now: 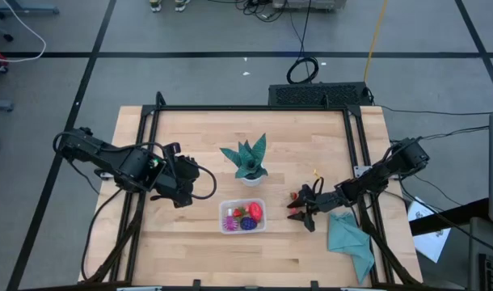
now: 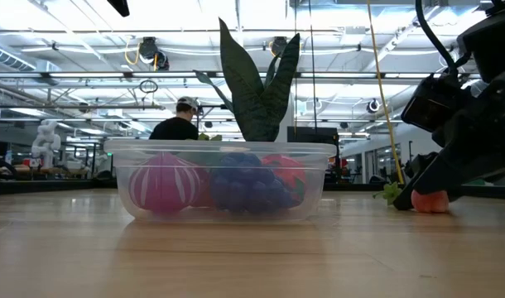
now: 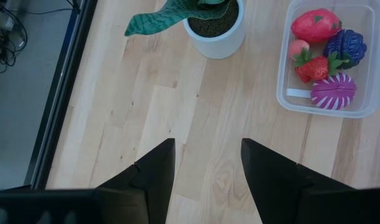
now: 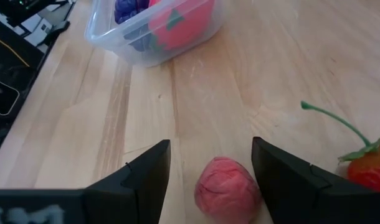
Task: Pick and placing Produce into tupperware
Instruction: Put the pink peach into the transparent bin
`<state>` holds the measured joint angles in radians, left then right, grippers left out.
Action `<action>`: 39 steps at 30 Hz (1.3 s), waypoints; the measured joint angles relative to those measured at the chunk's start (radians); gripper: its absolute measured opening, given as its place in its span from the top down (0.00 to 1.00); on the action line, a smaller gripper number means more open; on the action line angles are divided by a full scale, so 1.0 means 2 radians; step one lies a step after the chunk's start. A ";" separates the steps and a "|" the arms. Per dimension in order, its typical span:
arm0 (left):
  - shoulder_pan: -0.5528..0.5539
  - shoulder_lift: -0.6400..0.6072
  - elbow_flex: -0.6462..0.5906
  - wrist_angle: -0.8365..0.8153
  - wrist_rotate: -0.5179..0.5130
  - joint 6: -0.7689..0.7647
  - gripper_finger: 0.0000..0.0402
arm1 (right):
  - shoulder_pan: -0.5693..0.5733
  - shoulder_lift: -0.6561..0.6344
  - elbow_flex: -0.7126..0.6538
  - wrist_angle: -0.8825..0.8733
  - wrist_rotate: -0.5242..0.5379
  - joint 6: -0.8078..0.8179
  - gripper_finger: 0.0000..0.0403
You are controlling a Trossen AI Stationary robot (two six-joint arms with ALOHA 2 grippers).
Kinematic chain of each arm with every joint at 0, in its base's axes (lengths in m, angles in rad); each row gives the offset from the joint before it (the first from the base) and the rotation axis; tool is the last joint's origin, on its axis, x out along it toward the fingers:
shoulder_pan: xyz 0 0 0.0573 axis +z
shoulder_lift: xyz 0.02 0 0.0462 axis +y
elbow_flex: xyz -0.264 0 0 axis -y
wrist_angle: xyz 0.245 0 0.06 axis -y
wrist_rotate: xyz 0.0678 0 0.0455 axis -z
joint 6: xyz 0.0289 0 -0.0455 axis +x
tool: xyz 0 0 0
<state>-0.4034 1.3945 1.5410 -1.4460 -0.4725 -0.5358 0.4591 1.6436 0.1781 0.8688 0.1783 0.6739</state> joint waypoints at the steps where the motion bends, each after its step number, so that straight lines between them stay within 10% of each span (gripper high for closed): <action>1: 0.000 0.000 0.000 0.000 0.000 0.000 0.54 | 0.000 0.000 -0.002 0.000 0.000 0.003 0.47; 39: 0.000 0.000 0.000 0.000 -0.001 0.000 0.54 | -0.003 0.000 -0.015 -0.016 0.013 0.014 0.47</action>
<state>-0.4034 1.3949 1.5408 -1.4464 -0.4754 -0.5358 0.4538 1.6426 0.1485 0.8364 0.2050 0.7012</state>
